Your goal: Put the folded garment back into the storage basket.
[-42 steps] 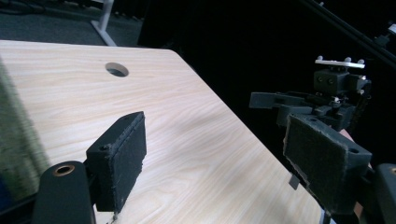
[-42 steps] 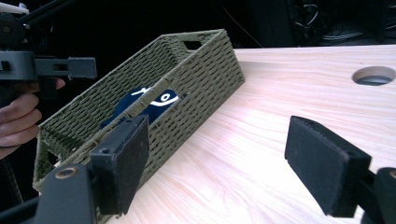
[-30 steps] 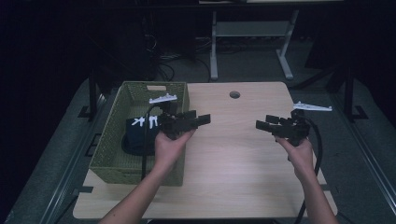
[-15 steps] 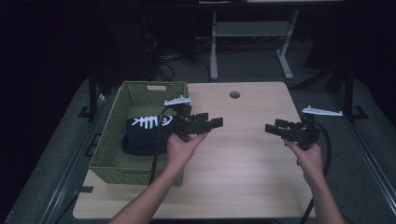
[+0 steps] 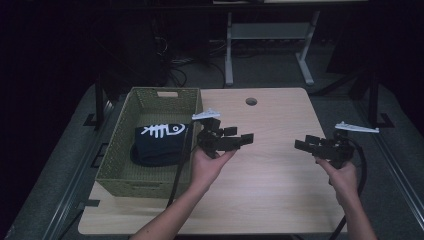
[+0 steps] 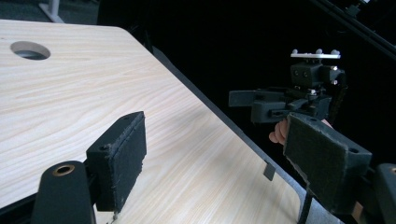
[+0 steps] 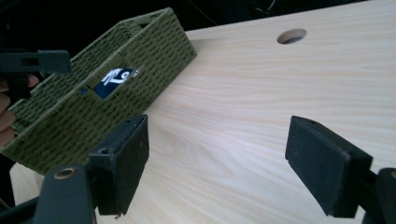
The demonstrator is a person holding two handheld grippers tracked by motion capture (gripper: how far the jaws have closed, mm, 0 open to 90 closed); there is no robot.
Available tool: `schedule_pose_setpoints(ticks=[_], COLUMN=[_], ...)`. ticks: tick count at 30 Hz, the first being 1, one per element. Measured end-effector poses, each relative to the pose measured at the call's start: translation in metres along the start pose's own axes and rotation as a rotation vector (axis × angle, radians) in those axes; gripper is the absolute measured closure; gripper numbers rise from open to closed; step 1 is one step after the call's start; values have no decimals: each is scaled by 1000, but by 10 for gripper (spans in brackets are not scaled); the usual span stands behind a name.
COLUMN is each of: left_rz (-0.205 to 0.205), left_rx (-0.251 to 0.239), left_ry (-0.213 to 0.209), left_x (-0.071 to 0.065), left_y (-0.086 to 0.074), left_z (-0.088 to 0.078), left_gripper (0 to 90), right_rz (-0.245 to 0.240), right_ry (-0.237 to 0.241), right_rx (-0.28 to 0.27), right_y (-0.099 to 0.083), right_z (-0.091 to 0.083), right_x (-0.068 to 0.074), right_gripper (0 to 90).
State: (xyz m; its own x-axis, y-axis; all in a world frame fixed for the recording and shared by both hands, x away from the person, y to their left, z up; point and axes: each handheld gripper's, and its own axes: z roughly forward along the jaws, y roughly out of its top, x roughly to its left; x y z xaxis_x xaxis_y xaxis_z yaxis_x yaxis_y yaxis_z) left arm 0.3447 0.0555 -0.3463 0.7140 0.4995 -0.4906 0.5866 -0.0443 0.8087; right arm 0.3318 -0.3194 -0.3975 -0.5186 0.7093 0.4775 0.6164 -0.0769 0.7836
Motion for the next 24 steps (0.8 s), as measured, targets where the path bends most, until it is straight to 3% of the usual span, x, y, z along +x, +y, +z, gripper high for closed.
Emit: schedule_pose_setpoints(ticks=[12,24], left_rz=[-26,7], left_rx=[27,35], left_ry=[-34,-52], left_x=[-6,-15], left_y=[-21,-47], left_z=[20,25], left_gripper=[205,206], right_rz=[38,30], right_ry=[-38,-83], right_rx=[7,35], right_y=[-23,-42], right_z=[-19,-30], right_x=[-20,-26], right_gripper=[212,212])
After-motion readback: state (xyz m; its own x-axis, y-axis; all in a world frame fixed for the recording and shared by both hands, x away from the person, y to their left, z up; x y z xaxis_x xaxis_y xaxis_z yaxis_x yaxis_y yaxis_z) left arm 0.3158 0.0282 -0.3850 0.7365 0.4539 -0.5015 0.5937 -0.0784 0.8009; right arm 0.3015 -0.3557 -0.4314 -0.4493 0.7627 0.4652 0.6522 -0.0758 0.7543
